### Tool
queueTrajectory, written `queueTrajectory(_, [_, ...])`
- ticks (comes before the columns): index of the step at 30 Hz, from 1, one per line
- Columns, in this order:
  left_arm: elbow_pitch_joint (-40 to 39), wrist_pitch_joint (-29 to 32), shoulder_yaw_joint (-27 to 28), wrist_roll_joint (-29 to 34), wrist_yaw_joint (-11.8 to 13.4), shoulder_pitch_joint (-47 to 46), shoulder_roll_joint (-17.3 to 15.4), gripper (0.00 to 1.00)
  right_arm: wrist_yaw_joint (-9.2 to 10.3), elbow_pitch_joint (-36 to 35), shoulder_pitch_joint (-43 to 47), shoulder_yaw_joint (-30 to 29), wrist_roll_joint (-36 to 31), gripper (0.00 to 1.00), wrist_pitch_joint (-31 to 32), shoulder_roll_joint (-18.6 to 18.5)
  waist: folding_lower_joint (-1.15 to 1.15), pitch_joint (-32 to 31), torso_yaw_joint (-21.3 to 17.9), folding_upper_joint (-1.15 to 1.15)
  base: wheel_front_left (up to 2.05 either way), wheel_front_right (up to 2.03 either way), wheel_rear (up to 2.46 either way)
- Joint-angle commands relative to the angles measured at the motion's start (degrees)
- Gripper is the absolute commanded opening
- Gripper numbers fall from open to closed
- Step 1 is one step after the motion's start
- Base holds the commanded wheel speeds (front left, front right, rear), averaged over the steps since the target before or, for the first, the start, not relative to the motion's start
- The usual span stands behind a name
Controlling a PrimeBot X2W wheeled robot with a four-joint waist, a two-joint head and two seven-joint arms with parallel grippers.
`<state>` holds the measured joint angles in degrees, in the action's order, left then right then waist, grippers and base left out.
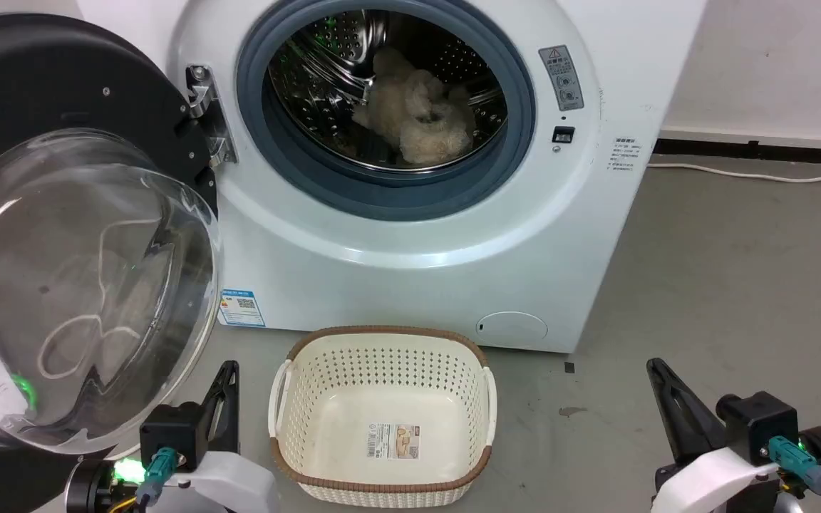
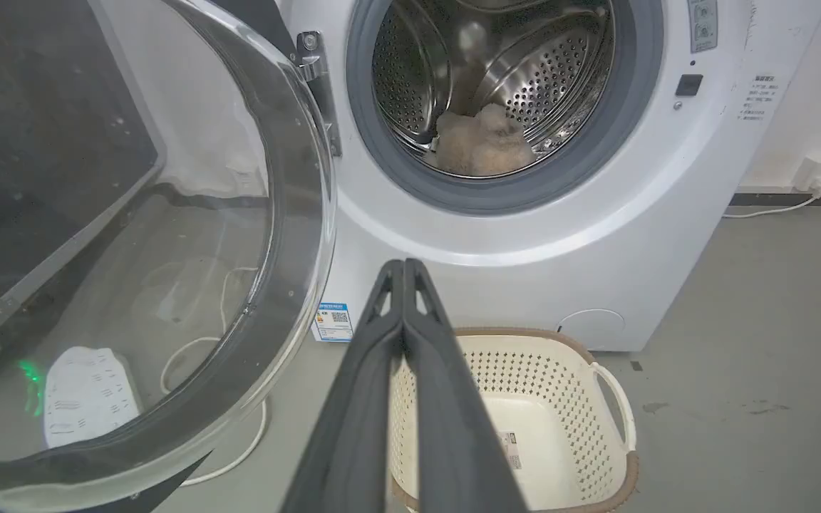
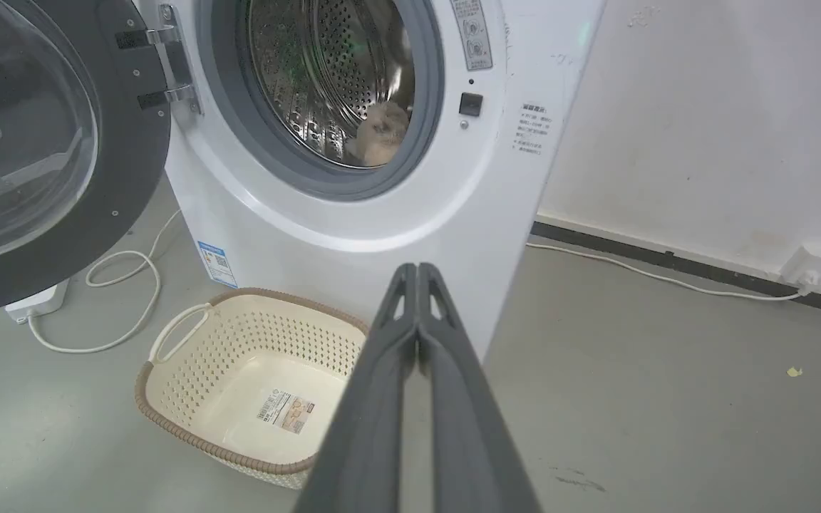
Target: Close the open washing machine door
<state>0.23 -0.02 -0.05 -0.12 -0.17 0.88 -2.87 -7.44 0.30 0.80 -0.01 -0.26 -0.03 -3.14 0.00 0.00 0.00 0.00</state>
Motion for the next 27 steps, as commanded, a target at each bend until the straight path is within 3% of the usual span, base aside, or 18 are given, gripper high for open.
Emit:
queueTrajectory(1, [-0.23,0.02,0.05,0.12,0.17,-0.88,0.00,0.00,-0.05,-0.30,-0.80,0.01,0.26,0.00,0.03,0.26,0.00,0.00,0.00,0.00,0.00,0.00,0.00])
queueTrajectory(27, [-0.23,0.02,0.05,0.12,0.17,-0.88,0.00,0.00,-0.05,-0.30,-0.80,0.01,0.26,0.00,0.03,0.26,0.00,0.00,0.00,0.00,0.00,0.00,0.00])
